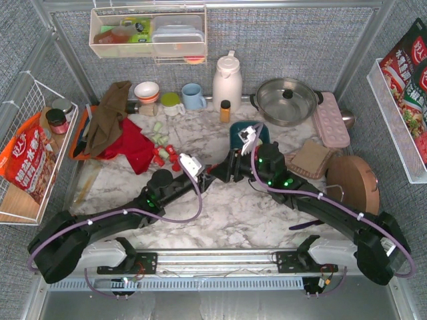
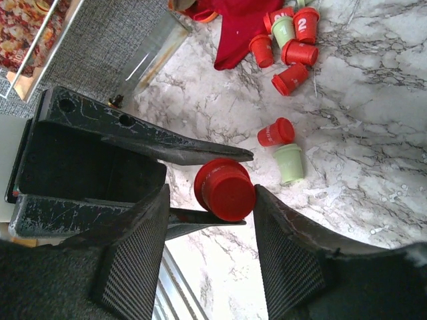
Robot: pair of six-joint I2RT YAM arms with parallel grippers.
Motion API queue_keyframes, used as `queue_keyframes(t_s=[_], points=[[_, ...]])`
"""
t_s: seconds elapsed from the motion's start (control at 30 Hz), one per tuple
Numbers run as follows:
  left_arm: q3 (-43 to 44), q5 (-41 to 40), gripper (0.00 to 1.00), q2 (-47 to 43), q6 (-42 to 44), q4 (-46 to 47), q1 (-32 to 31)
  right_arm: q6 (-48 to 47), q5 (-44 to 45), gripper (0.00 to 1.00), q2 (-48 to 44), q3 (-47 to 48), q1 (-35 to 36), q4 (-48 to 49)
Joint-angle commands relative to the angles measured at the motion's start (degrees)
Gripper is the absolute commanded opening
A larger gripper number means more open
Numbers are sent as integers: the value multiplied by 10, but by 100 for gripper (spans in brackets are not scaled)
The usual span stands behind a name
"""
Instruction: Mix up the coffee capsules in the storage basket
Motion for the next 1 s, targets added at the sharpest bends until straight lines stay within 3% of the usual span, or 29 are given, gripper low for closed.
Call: queue_keyframes(t_s=[0.0, 0.1, 0.27, 0.3, 0.37, 0.4, 0.53, 0.73, 0.87, 0.97], points=[[-11, 26, 39, 1, -4, 62, -3, -12, 3, 56, 5, 10, 9, 2], [-17, 27, 40, 3, -10, 73, -4, -16, 4, 45, 12, 18, 13, -6], [-28, 5, 55, 1, -18, 71, -4, -17, 11, 0, 20, 25, 16, -12], [-33, -1, 61, -1, -18, 71, -5, -17, 16, 0, 20, 26, 16, -15], [-43, -17, 96, -7, -17, 71, -4, -20, 33, 0, 20, 26, 17, -20], [-50, -25, 99, -11, -17, 71, -4, -25, 44, 0, 18, 27, 16, -23], [-81, -83, 99, -36, -22, 58, -4, -85, 138, 0, 7, 42, 14, -72], [-108, -302, 99, -77, -100, -37, -3, -258, 396, 0, 50, 64, 1, -122], [-102, -379, 99, -70, -150, -120, 4, -283, 409, 0, 123, 80, -57, -112], [-75, -384, 99, -45, -183, -194, 23, -270, 369, 0, 167, 92, -99, -99]])
